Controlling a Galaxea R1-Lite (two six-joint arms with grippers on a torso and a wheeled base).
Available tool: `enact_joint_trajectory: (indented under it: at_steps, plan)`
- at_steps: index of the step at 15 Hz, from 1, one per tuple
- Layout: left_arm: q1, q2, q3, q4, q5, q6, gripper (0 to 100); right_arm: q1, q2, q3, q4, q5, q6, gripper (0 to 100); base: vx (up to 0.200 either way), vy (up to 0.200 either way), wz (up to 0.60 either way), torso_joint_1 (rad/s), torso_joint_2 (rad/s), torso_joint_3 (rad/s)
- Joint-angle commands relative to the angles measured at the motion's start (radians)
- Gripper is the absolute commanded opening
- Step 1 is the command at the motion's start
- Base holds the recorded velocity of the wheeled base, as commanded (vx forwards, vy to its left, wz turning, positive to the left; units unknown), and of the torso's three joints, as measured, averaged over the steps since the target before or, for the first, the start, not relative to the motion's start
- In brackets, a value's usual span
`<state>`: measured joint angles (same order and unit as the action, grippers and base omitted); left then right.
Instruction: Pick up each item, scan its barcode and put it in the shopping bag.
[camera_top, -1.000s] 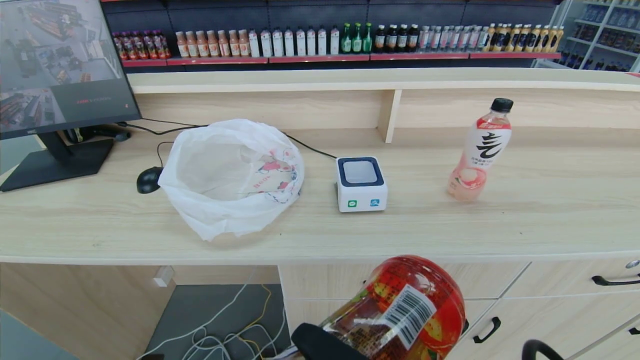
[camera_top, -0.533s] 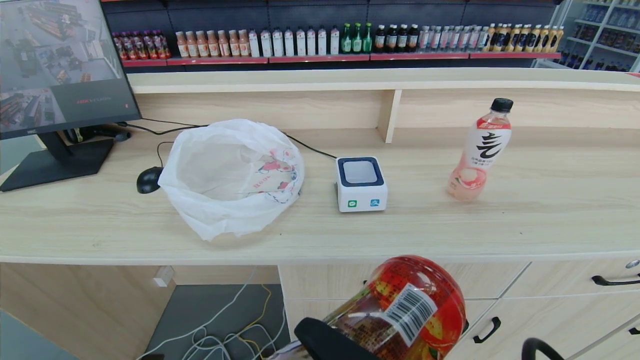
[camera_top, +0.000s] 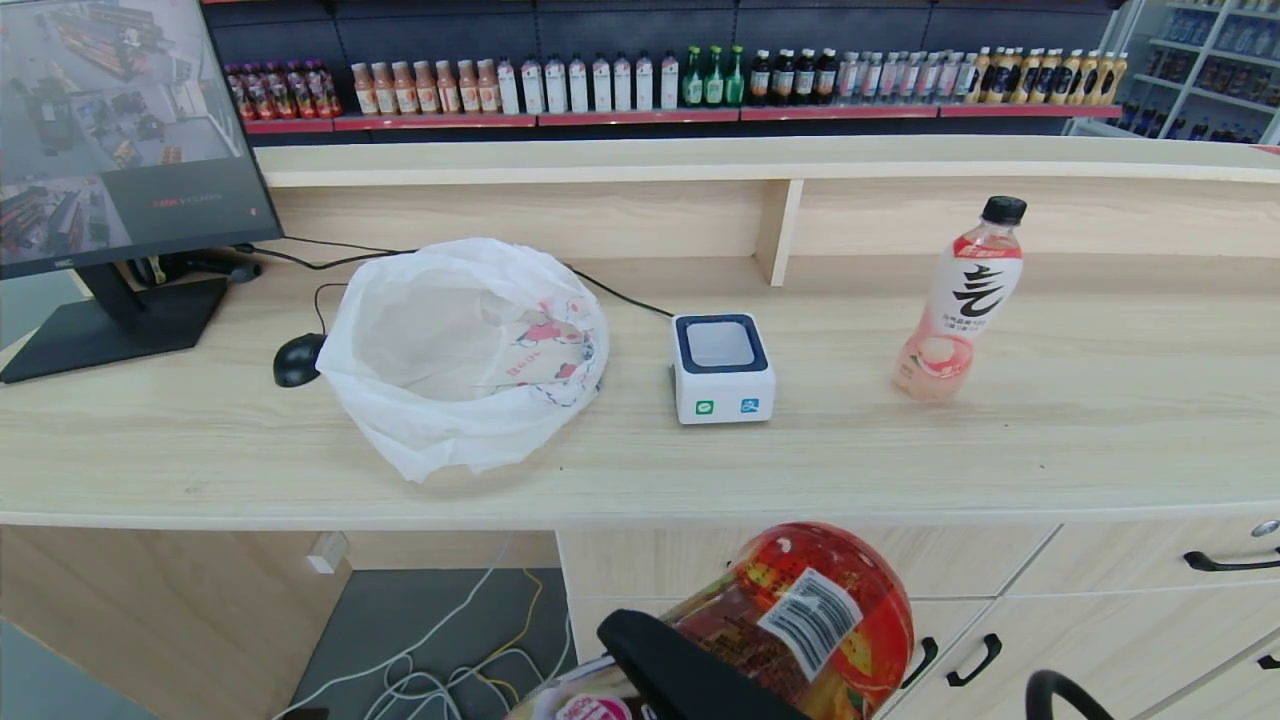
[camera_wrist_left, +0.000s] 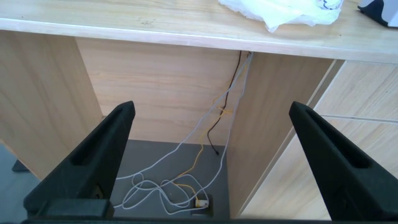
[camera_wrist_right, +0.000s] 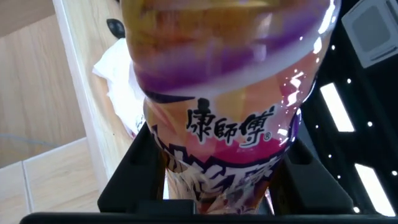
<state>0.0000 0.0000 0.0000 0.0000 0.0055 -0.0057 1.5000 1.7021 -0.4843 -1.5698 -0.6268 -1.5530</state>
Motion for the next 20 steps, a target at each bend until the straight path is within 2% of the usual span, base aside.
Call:
enact_joint_trajectory:
  at_steps: [1, 7, 13, 16, 17, 18, 20]
  plan:
    - [0.0, 0.0, 0.0, 0.0, 0.001, 0.0, 100, 0.0, 0.011, -0.019, -0.001, -0.002, 0.024, 0, 0.0, 0.0, 0.0, 0.0, 0.0, 0.0]
    - [0.0, 0.0, 0.0, 0.0, 0.001, 0.0, 100, -0.014, -0.002, -0.016, -0.001, -0.128, 0.255, 0, 0.0, 0.0, 0.0, 0.0, 0.0, 0.0]
    - [0.0, 0.0, 0.0, 0.0, 0.001, 0.0, 100, -0.149, -0.041, 0.0, -0.001, -0.123, 0.522, 0, 0.0, 0.0, 0.0, 0.0, 0.0, 0.0]
    - [0.002, 0.0, 0.0, 0.0, 0.001, 0.0, 100, -0.273, -0.047, 0.024, -0.001, -0.042, 0.729, 0, 0.0, 0.0, 0.0, 0.0, 0.0, 0.0]
    - [0.002, 0.0, 0.0, 0.0, 0.001, 0.0, 100, -0.314, -0.039, 0.018, -0.001, 0.004, 0.821, 0, 0.0, 0.0, 0.0, 0.0, 0.0, 0.0]
    - [0.002, 0.0, 0.0, 0.0, 0.001, 0.0, 100, -0.362, -0.022, 0.013, -0.001, 0.056, 0.969, 0, 0.0, 0.0, 0.0, 0.0, 0.0, 0.0]
    - [0.002, 0.0, 0.0, 0.0, 0.001, 0.0, 100, -0.446, -0.019, -0.02, -0.001, 0.128, 1.128, 0, 0.0, 0.0, 0.0, 0.0, 0.0, 0.0]
